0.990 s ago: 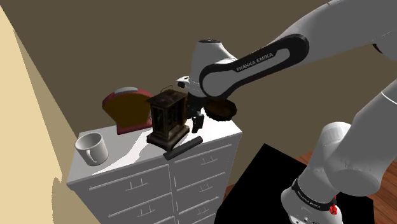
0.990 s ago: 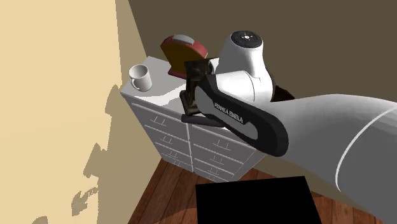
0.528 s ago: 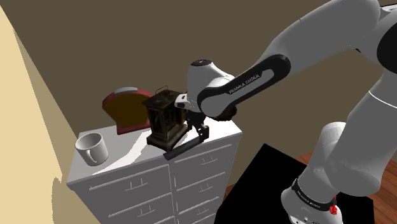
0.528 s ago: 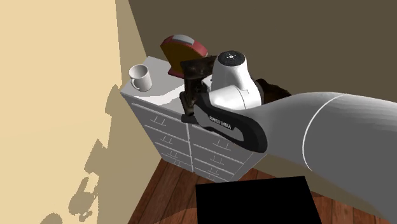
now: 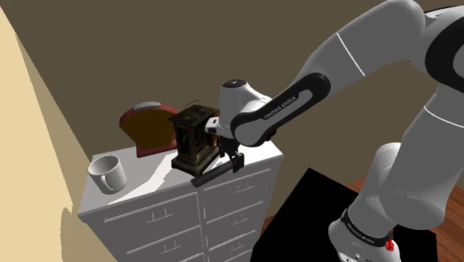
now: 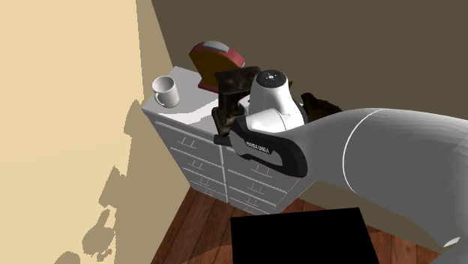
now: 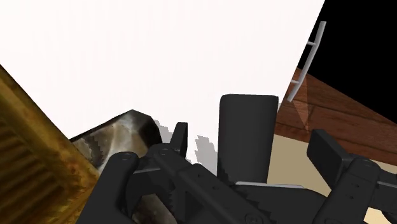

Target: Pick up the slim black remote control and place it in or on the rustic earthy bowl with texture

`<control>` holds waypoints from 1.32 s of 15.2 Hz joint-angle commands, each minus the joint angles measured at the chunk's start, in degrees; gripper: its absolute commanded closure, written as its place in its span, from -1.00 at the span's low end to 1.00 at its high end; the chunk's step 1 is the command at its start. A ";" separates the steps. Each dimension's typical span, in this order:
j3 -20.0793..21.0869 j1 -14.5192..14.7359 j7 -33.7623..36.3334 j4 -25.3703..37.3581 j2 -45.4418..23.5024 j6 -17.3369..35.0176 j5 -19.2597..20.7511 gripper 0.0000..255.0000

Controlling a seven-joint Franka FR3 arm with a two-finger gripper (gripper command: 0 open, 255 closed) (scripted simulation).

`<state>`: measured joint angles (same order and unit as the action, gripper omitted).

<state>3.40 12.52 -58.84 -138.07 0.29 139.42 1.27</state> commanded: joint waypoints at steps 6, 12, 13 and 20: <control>0.02 0.02 0.06 0.03 -0.37 0.10 0.02 1.00; -0.02 -0.02 -0.01 0.07 -0.33 0.04 0.02 1.00; -0.03 -0.02 -0.02 0.06 -0.39 0.10 0.02 1.00; 0.03 0.00 -0.25 1.20 2.46 -3.88 -0.31 1.00</control>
<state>3.47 12.57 -58.97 -137.36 2.34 136.35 1.01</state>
